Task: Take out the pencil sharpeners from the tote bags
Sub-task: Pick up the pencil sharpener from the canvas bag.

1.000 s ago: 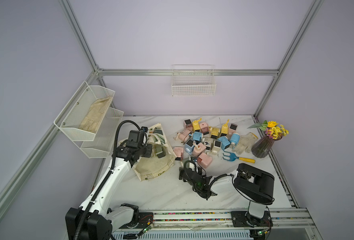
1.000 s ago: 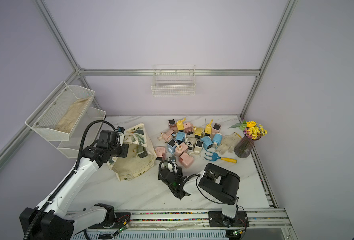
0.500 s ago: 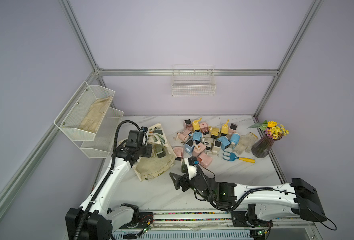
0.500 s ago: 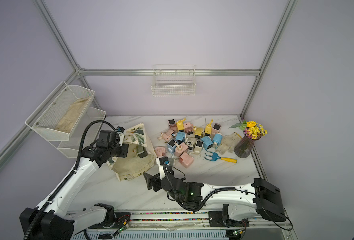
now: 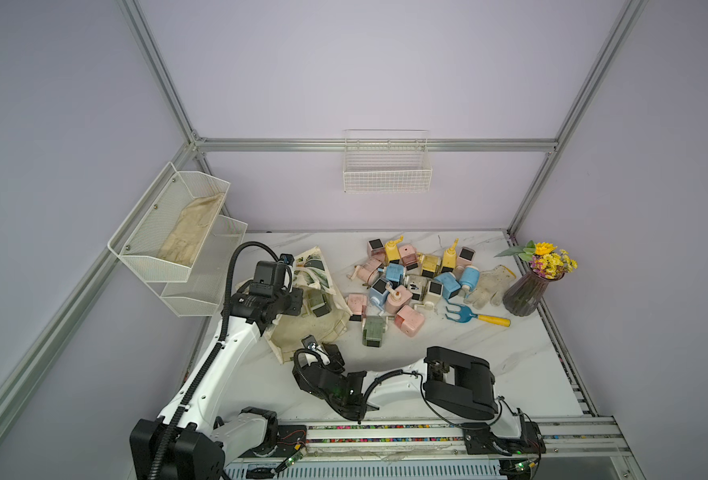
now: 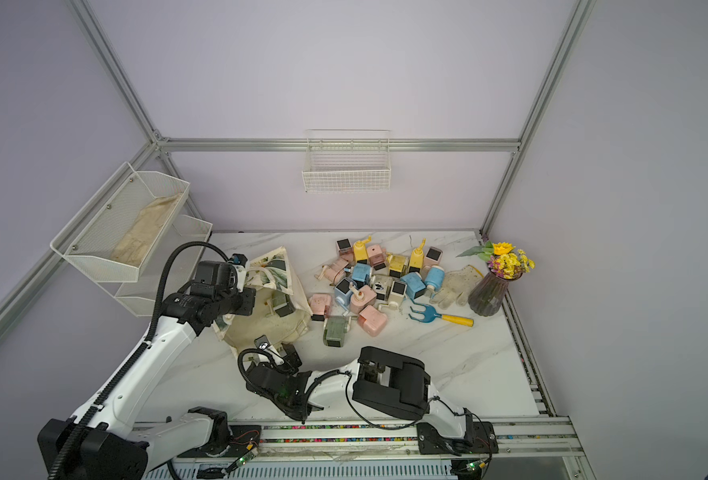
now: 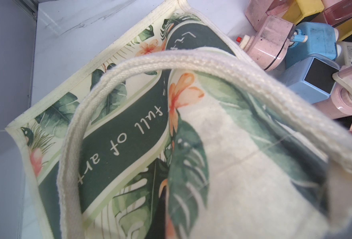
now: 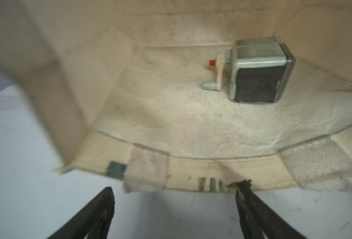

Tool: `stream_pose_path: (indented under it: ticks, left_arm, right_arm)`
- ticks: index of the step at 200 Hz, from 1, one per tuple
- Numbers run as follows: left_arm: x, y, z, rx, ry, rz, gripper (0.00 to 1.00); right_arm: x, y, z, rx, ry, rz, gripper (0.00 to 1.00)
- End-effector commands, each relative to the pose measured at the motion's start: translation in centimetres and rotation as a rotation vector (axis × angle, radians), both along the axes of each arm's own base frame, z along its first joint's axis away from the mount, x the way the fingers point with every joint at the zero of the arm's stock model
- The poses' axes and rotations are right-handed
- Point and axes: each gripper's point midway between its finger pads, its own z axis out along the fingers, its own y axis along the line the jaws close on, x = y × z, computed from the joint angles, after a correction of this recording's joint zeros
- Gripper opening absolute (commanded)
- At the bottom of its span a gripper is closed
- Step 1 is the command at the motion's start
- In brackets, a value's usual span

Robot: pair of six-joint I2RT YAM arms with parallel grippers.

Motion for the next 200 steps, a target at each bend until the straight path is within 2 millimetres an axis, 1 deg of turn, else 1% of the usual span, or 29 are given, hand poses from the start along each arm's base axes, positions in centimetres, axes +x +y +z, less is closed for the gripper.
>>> stream_pose_path:
  ticks: [1,20,42,56,73,87,105,121,132,159,169,180,190,200]
  left_arm:
    - [0.4,0.0,2.7,-0.054,-0.076,0.030,0.00]
    - [0.4,0.0,2.7,-0.051,-0.075,0.031,0.00]
    - [0.4,0.0,2.6,-0.054,-0.073,0.029,0.00]
    - [0.4,0.0,2.7,-0.056,-0.076,0.028,0.00]
    - [0.4,0.0,2.6,-0.056,-0.072,0.024,0.00]
    - [0.4,-0.1,2.6,-0.059,-0.071,0.019,0.00]
    - [0.4,-0.2,2.5,-0.058,-0.068,0.011,0.00]
    - [0.4,-0.2,2.4,-0.059,-0.068,0.009,0.00]
    - [0.4,-0.2,2.5,-0.061,-0.068,0.009,0.00]
    - [0.5,-0.3,2.4,-0.064,-0.066,0.005,0.00]
    - [0.5,-0.4,2.4,-0.065,-0.063,0.002,0.00]
    - [0.5,-0.5,2.4,-0.068,-0.063,-0.005,0.00]
    - [0.5,-0.4,2.4,-0.067,-0.064,-0.003,0.00]
    - [0.5,-0.4,2.4,-0.067,-0.063,-0.003,0.00]
  right_arm:
    - [4.5,-1.2,2.4,0.044,-0.068,-0.103,0.93]
    - [6.0,-1.7,2.2,0.021,-0.099,-0.134,0.94]
    - [7.7,-1.9,2.4,0.056,-0.093,-0.130,0.95]
    - [9.1,-2.1,2.4,0.065,-0.096,-0.141,0.95]
    - [10.2,-1.4,2.7,0.075,-0.108,-0.127,0.96]
    - [10.6,-0.4,2.9,0.081,-0.139,-0.092,0.97]
    - [11.7,0.1,3.2,0.066,-0.172,-0.105,0.97]
    - [13.0,-0.2,3.2,0.031,-0.199,-0.150,0.97]
    - [13.9,-0.7,2.7,0.006,-0.201,-0.188,0.97]
    - [15.9,-1.4,1.7,0.063,-0.137,-0.175,0.97]
    - [16.3,-0.9,1.3,0.063,-0.142,-0.121,0.97]
    - [16.3,-0.3,1.2,0.051,-0.168,-0.071,0.96]
    - [16.3,0.8,0.6,0.041,-0.163,-0.001,0.93]
    - [16.2,1.4,0.4,0.040,-0.155,0.035,0.88]
